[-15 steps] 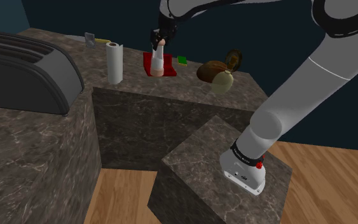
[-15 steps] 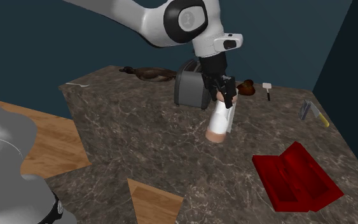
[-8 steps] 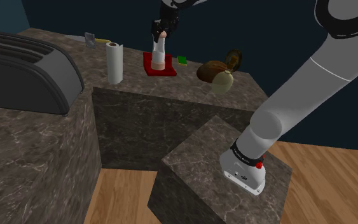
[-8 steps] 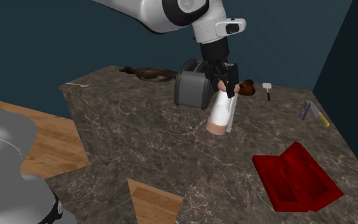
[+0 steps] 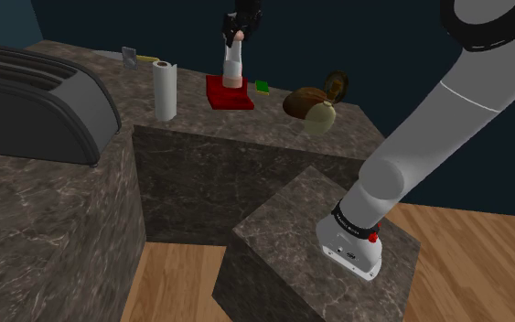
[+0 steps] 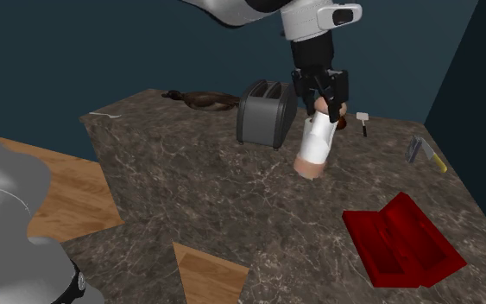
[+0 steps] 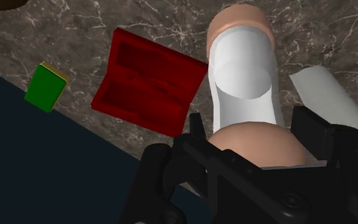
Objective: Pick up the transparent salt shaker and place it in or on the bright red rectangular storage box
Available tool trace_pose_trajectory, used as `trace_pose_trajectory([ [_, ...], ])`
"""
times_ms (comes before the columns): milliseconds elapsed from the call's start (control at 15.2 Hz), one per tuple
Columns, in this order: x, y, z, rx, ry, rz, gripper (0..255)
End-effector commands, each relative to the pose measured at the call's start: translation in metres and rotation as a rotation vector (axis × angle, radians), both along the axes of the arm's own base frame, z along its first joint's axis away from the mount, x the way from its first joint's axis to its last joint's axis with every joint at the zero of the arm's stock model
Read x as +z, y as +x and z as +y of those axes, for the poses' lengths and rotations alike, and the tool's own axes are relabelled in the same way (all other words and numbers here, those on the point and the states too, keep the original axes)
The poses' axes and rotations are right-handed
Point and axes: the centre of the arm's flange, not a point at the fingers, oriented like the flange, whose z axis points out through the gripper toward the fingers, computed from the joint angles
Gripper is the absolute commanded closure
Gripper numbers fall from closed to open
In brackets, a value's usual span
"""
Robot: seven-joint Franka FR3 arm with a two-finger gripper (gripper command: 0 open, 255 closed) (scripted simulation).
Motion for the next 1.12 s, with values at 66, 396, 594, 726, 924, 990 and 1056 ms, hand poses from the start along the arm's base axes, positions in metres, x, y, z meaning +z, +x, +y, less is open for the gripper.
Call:
trace_pose_trajectory([
  [66,0.007,0.024,-0.029,0.001,0.0,0.0,255],
  [396,0.021,0.061,-0.081,0.001,0.0,0.0,255],
  [594,0.03,0.083,-0.113,0.001,0.0,0.0,255],
  [726,0.036,0.098,-0.134,0.0,0.0,0.0,255],
  [924,0.045,0.122,-0.168,0.0,0.0,0.0,255],
  [990,0.04,0.122,-0.168,0.001,0.0,0.0,255],
  [1056,0.035,0.122,-0.168,0.001,0.0,0.0,255],
])
